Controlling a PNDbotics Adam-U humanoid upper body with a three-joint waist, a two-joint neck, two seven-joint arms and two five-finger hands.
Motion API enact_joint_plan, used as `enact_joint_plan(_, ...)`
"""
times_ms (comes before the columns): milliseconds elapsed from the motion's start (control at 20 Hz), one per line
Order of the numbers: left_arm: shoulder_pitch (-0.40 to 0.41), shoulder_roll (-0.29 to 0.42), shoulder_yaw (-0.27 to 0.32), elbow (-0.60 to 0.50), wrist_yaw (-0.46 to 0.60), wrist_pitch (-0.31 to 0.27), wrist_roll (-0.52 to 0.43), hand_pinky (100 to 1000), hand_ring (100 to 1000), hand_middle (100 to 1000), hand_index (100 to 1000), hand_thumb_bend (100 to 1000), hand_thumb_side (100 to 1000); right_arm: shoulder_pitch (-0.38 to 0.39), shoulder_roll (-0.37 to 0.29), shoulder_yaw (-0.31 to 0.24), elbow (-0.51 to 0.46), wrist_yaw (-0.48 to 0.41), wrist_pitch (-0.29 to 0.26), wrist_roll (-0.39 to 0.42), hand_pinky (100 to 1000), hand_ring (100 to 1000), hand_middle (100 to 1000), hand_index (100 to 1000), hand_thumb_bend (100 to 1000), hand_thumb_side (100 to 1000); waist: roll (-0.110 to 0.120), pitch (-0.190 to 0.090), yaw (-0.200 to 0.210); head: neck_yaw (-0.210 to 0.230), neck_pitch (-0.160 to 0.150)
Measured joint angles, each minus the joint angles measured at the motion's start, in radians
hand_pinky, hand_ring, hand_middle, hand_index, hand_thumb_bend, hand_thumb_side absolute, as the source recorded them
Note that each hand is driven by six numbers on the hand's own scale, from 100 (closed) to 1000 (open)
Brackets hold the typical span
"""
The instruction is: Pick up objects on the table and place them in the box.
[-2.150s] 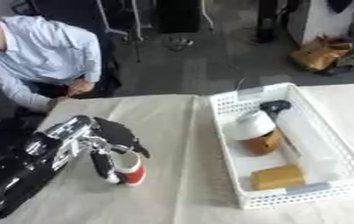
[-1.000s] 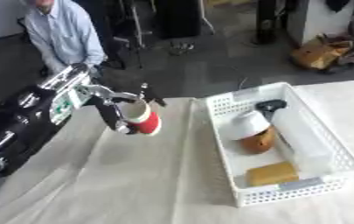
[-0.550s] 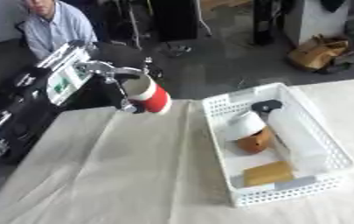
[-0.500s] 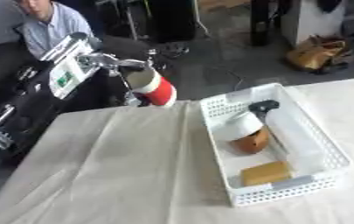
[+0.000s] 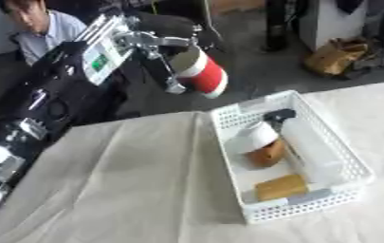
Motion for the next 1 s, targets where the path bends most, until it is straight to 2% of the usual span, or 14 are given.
enact_joint_plan(350,-0.045,-0.074,0.0,0.061,-0.023,0.0,0.0,223,431,480,626,147,163,-0.013,0.001,0.007,0.0,-0.019,-0.023,0.0,713,788,623,609,100,681,0.012,-0.003,-0.027,0.014,0.0)
enact_joint_plan(700,-0.064,-0.153,0.015,0.158,-0.085,0.0,0.0,221,428,479,625,131,208,-0.022,0.004,0.012,0.0,-0.041,-0.044,0.001,713,787,622,609,100,671,0.014,-0.003,-0.052,0.034,0.0)
enact_joint_plan(1000,-0.068,-0.21,0.069,0.285,-0.208,0.0,0.0,230,432,478,626,173,225,-0.028,0.014,0.015,0.0,-0.062,-0.059,0.002,713,787,622,609,100,667,0.014,-0.001,-0.068,0.048,-0.004)
